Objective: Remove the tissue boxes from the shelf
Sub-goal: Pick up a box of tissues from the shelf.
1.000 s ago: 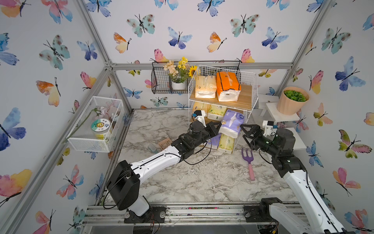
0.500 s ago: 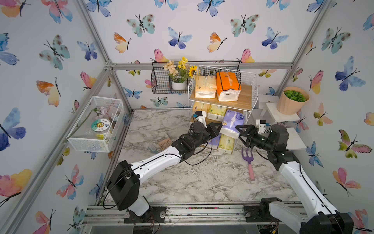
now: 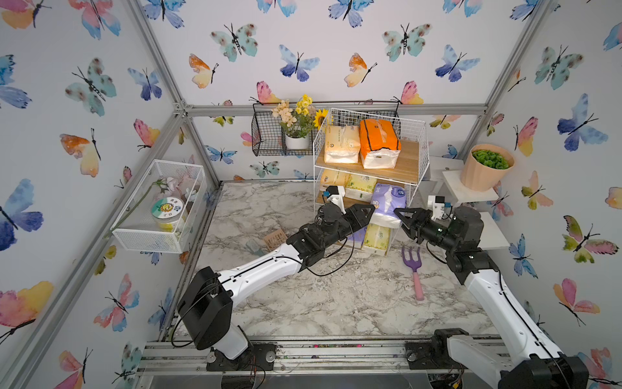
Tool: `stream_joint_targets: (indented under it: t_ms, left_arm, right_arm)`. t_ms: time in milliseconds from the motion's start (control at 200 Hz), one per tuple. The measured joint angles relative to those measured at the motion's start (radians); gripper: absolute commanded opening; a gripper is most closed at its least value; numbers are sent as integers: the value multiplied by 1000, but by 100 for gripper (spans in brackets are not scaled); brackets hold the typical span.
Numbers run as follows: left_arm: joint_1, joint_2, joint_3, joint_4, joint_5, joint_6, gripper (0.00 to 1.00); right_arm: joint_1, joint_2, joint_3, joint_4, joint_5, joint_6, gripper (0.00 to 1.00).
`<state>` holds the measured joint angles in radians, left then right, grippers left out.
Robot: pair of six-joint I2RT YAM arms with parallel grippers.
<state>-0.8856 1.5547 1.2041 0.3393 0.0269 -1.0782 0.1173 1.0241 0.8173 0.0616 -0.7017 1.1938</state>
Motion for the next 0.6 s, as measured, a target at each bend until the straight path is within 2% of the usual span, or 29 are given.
stream_joint_targets:
  t_ms: [60,160,415,596]
  left_arm:
    - [0,-4,-2,0,-1,-6,84]
    - [0,-39,-26,-1,-8,-19,92]
    - [30,-224,-130,-29,-24,-47,93]
    - [56,-369,-233,-108,-37,-58,93]
  right_arm:
    - [0,-9,-2,0,-1,-3,28]
    - [0,-31,-3,-10,-1,-14,27]
    - [1,-151,-3,-116,1,-95,25]
    - [1,-177,27,-266,-23,-229,25]
